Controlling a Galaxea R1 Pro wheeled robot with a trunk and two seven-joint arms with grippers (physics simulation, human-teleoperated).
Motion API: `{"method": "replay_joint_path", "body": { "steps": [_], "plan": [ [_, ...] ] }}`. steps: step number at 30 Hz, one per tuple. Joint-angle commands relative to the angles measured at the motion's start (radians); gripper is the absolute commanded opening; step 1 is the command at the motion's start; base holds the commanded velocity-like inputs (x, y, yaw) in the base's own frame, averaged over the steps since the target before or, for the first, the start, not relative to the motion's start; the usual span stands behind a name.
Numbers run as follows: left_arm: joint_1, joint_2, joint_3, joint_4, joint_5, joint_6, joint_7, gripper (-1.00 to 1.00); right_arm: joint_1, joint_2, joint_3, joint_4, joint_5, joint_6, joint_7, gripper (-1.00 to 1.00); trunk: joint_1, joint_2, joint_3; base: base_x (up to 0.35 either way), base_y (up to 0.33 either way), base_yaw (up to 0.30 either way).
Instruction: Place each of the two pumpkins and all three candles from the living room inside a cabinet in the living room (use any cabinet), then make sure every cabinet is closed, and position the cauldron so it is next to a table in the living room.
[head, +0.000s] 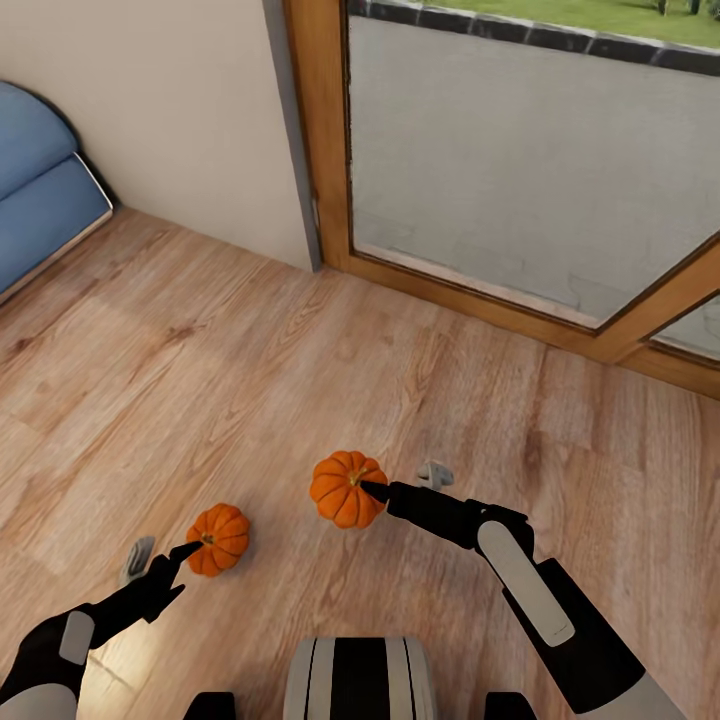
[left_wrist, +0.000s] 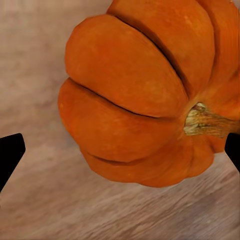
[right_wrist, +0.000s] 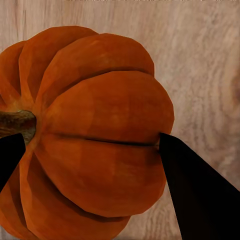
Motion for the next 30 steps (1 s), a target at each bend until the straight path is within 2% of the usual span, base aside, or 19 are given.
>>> {"method": "replay_joint_path", "body": {
  "steps": [1,21,30],
  "plan": [
    [0.000,0.000,0.000,0.000,0.000,0.000,0.000,1.00,0.000,0.000,0.000,0.000,-0.002,0.000,0.003,-1.00,0.000,0.000,0.000,0.077,0.000,0.000],
    [0.001,0.003,0.003,0.000,0.002,0.001,-0.001,1.00,0.000,0.002,0.001,0.000,-0.002,-0.002,0.003,-1.00,0.000,0.000,0.000,0.014,0.000,0.000],
    [0.001,0.019,0.002,0.000,0.003,0.001,-0.001,1.00,0.000,0.002,0.001,0.000,-0.002,-0.002,0.003,-1.00,0.000,0.000,-0.004,0.000,0.000,0.000]
  ]
}}
